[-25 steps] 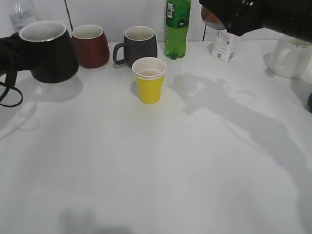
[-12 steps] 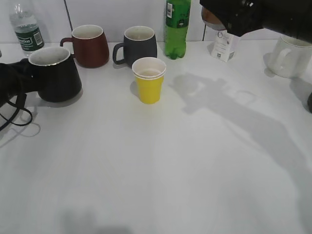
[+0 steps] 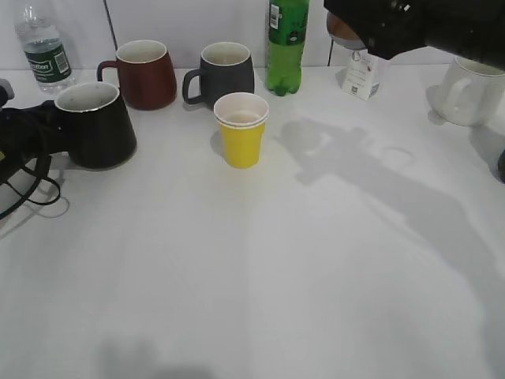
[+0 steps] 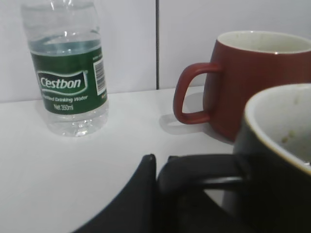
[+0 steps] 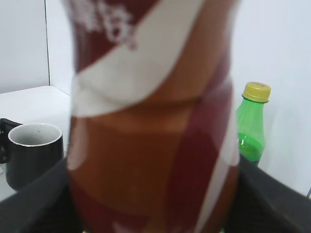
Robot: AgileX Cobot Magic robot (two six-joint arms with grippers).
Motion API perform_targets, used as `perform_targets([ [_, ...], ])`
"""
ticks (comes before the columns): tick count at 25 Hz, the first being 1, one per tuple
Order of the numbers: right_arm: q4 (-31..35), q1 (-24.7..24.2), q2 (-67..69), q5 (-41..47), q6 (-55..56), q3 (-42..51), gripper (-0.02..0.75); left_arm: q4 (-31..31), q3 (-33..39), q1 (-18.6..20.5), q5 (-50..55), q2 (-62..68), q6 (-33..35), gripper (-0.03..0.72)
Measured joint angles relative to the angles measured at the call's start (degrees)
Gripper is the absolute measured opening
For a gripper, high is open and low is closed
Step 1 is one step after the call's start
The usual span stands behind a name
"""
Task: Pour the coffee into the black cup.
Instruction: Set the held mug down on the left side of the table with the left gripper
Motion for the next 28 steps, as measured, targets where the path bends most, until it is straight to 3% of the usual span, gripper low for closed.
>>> perform_targets([
  [14,0.0,0.0,0.0,0.07,0.05,0.0,0.534,0.0,-0.49,0.0,1.55,0.04,-0.25,0.044],
  [22,0.0,0.0,0.0,0.07,0.05,0.0,0.534,-0.13,-0.49,0.0,2.01,0.04,-1.12,0.17],
  [28,0.0,0.0,0.0,0.07,0.05,0.0,0.534,-0.2,-0.4,0.0,2.01,-0.09,-1.17,0.215],
])
